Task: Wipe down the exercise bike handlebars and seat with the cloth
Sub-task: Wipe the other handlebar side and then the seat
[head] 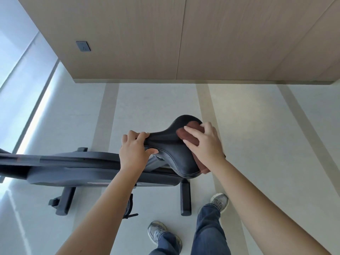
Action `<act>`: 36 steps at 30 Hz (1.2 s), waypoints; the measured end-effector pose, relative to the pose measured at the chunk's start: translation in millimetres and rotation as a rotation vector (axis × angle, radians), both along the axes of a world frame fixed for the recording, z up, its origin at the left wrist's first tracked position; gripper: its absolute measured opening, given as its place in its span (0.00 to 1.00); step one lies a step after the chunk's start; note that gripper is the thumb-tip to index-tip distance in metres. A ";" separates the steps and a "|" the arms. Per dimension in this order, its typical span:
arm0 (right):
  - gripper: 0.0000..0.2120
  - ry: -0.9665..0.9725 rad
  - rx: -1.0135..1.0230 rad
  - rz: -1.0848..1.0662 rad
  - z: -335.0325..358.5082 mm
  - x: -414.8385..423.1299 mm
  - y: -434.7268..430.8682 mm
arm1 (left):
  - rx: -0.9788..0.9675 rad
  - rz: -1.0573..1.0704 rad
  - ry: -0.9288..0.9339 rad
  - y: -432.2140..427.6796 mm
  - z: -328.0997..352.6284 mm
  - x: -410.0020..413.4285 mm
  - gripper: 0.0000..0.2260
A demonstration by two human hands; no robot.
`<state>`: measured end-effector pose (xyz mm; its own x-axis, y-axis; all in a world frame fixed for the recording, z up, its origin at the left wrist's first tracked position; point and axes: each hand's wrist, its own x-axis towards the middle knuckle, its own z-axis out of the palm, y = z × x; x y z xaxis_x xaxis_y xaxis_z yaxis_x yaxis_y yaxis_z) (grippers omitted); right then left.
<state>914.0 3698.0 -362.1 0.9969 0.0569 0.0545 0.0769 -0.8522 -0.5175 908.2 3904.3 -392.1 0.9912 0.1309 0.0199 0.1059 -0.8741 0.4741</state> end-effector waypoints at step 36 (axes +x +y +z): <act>0.27 0.046 0.032 -0.174 5.6 -43.9 -41.7 | 0.088 -0.340 -0.295 -93.9 45.1 -2.6 0.16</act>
